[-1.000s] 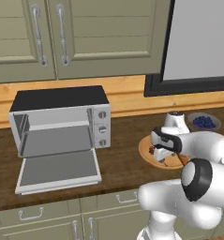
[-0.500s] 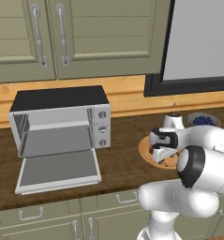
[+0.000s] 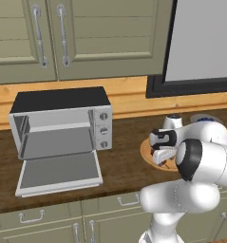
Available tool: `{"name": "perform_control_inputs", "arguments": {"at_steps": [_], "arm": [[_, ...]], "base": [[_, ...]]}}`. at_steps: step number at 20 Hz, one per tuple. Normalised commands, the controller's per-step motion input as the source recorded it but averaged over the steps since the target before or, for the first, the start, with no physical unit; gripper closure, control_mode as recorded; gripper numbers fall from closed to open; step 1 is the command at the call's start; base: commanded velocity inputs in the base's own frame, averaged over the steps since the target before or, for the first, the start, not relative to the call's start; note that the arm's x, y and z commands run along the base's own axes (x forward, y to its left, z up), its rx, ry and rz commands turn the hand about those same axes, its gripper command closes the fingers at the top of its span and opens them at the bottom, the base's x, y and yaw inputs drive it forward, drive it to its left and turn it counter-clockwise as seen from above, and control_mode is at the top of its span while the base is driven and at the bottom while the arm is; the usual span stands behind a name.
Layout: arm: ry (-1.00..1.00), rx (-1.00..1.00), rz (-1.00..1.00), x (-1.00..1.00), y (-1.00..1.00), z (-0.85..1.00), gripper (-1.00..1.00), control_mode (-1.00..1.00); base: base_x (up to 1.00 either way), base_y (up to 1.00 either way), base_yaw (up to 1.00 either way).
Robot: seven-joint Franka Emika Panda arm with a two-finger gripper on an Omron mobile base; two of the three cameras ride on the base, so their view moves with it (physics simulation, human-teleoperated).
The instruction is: Pick up the kebab skewer and baguette bread, and place them inside the toaster oven. Close the toaster oven door and start by setting the timer.
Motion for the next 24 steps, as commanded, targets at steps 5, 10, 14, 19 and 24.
{"name": "perform_control_inputs", "arguments": {"at_steps": [5, 10, 14, 19, 24], "arm": [[0.00, 0.00, 0.00, 0.02, 0.01, -0.25, 1.00, -1.00], [0.00, 0.00, 0.00, 0.00, 0.00, -0.07, 1.00, -1.00], [0.06, 0.00, 0.03, -0.01, 0.04, 0.00, 1.00, -1.00], [0.01, 0.00, 0.08, -0.59, 0.28, 0.82, 1.00, -1.00], [0.00, 0.00, 0.01, -0.99, 0.80, 0.93, 1.00, -1.00]], "base": [[0.00, 0.00, 0.00], [0.00, 0.00, 0.00], [0.00, 0.00, 0.00], [0.00, 0.00, 0.00], [0.00, 0.00, 0.00]]}}
